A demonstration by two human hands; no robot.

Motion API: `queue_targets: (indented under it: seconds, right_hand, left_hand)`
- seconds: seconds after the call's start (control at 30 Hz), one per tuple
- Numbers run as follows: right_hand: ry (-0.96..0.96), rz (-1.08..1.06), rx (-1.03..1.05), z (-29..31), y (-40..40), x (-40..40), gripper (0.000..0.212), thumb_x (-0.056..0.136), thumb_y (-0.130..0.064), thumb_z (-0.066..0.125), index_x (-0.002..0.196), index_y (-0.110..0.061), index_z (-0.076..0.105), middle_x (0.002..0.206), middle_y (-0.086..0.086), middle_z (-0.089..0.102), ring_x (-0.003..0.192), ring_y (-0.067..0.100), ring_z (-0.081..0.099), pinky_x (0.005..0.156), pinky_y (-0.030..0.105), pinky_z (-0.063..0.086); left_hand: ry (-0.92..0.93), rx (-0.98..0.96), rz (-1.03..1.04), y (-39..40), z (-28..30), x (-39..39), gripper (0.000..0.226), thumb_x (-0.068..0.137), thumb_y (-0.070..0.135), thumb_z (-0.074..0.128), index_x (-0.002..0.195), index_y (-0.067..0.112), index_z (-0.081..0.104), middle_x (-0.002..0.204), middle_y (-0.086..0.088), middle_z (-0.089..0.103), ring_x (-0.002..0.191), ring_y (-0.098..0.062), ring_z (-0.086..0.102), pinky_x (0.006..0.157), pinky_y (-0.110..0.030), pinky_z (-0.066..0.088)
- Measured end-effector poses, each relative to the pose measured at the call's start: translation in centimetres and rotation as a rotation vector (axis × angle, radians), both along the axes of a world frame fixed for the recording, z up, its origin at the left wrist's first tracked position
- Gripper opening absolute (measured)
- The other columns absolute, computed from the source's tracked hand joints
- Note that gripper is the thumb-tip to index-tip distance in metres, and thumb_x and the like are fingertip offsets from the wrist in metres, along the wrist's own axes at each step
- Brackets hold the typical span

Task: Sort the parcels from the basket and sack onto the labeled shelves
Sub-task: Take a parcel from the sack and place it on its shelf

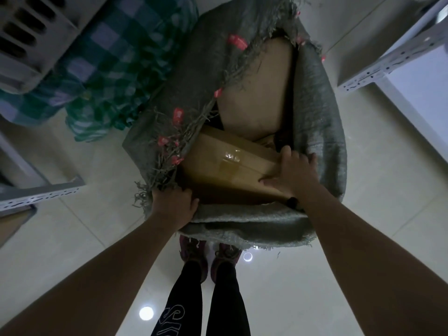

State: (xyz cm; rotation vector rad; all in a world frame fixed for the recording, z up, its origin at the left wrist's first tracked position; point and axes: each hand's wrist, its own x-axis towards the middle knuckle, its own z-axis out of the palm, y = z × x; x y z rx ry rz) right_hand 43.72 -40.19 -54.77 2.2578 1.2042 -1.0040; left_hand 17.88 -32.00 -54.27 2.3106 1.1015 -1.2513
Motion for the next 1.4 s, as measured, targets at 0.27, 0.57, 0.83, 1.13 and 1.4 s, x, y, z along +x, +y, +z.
queue_targets:
  seconds: [0.27,0.57,0.83,1.13,1.4]
  right_hand:
    - [0.097,0.097,-0.011,1.6,1.8,-1.5,0.096,0.07,-0.068,0.07,0.141,-0.016,0.031,0.141,0.01,0.035,0.132,0.031,0.035,0.106,0.045,0.034]
    - [0.073,0.003,0.063,2.0,-0.3,-3.2,0.096,0.073,-0.051,0.073,0.147,-0.023,0.018,0.143,0.008,0.035,0.134,0.032,0.033,0.118,0.054,0.015]
    - [0.007,-0.066,0.192,1.9,-1.2,-5.0,0.091,0.076,-0.061,0.068,0.145,-0.02,0.026,0.14,0.005,0.038,0.133,0.03,0.035,0.118,0.055,0.012]
    - [0.024,-0.094,0.255,4.5,-1.7,-7.3,0.083,0.073,-0.057,0.071,0.139,-0.025,0.031,0.135,0.001,0.041,0.127,0.026,0.037,0.108,0.046,0.025]
    - [-0.258,-0.006,0.517,8.2,-3.1,-9.2,0.077,0.047,-0.056,0.085,0.111,-0.019,0.059,0.097,0.007,0.06,0.086,0.031,0.057,0.077,0.041,0.044]
  left_hand:
    - [-0.183,0.12,0.008,0.9,0.6,-0.6,0.041,0.102,0.041,0.027,0.117,0.016,0.057,0.118,-0.009,0.054,0.105,-0.027,0.057,0.079,-0.038,0.048]
    - [-0.255,0.224,0.364,6.5,0.7,-0.8,0.06,0.1,0.039,0.038,0.149,0.008,0.02,0.152,-0.021,0.017,0.127,-0.045,0.038,0.087,-0.05,0.046]
    - [-0.186,0.284,0.4,8.8,1.8,-0.8,0.082,0.087,0.038,0.064,0.147,0.005,0.018,0.142,-0.026,0.032,0.127,-0.044,0.037,0.1,-0.052,0.034]
    - [-0.273,-0.029,-0.285,9.0,3.5,3.1,0.105,0.08,0.046,0.071,0.154,0.022,0.0,0.161,-0.005,0.001,0.148,-0.028,-0.001,0.118,-0.051,0.003]
    - [-0.374,0.109,-0.316,8.5,8.4,2.3,0.087,0.074,0.052,0.073,0.144,0.024,0.029,0.146,-0.003,0.032,0.135,-0.026,0.029,0.106,-0.048,0.032]
